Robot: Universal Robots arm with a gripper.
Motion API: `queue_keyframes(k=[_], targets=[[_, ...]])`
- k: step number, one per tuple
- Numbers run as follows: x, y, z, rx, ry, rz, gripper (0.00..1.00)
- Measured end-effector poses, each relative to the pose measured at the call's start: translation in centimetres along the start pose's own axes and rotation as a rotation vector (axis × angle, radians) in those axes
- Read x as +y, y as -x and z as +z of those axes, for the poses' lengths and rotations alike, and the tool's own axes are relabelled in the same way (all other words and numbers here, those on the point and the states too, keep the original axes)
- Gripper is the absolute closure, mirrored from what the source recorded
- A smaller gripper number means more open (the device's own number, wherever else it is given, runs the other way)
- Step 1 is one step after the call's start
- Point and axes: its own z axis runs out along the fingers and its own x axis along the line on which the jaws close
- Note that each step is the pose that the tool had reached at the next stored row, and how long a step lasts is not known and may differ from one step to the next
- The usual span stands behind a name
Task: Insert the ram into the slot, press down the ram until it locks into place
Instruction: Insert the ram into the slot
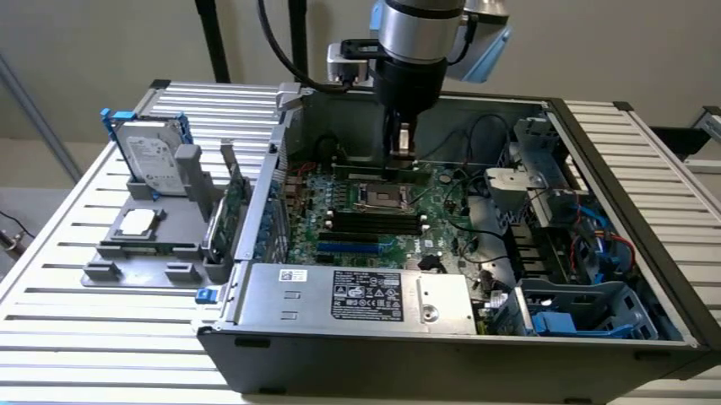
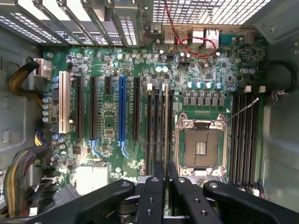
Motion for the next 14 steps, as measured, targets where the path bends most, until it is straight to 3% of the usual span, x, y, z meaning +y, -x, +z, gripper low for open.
queue_keyframes(k=[14], targets=[[-0.09,-0.1,2.61,0.0005,-0.0037,0.0,0.87]])
